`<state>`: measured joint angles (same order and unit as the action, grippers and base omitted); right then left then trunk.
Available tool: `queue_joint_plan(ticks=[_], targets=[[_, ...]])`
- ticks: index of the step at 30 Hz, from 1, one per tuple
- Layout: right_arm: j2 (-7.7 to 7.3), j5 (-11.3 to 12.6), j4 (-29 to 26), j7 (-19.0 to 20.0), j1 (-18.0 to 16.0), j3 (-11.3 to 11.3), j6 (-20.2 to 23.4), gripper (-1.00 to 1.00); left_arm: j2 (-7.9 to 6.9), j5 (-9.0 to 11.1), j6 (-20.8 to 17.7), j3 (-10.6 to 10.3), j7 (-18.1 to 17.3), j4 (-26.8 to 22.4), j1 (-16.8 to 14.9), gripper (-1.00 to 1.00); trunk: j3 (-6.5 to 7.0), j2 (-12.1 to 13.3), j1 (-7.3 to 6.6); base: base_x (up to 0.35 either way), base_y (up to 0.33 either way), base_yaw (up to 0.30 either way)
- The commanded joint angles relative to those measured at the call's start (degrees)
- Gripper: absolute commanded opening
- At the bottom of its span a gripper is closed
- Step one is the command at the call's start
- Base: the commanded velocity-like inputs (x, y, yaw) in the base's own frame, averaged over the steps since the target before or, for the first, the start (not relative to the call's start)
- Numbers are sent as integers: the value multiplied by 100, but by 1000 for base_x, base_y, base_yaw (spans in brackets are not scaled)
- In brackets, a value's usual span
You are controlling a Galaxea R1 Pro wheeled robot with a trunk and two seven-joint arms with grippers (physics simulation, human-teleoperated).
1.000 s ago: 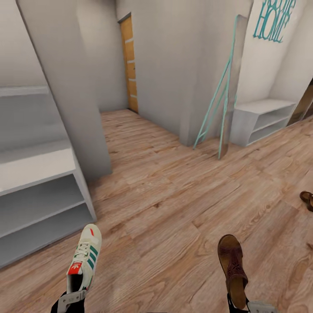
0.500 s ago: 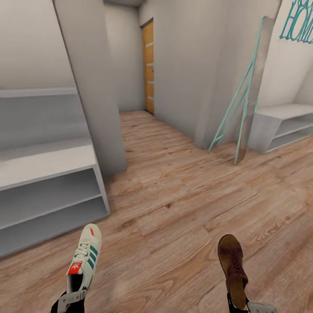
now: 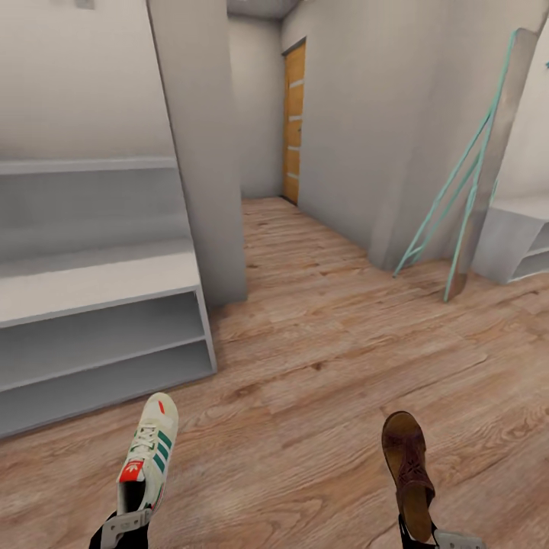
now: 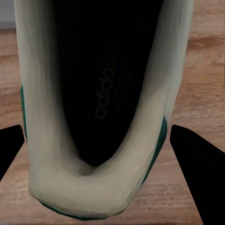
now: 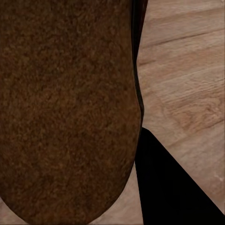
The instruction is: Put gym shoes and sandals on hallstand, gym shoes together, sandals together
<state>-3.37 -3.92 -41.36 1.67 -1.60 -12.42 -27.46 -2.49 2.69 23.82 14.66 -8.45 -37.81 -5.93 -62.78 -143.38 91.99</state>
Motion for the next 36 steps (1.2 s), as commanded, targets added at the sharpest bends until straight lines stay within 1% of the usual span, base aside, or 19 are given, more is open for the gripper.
queue_joint_plan(ticks=[1, 36], targets=[[3, -22, 3, 31, -4, -24, -14, -100, 3, 30, 10, 19, -51, 8, -5, -100, 1, -2, -1, 0, 0, 241], [3, -22, 5, 26, -3, -24, -14, -100, 3, 39, 15, 20, -51, 37, -4, -100, 166, -2, -1, 0, 0, 244]])
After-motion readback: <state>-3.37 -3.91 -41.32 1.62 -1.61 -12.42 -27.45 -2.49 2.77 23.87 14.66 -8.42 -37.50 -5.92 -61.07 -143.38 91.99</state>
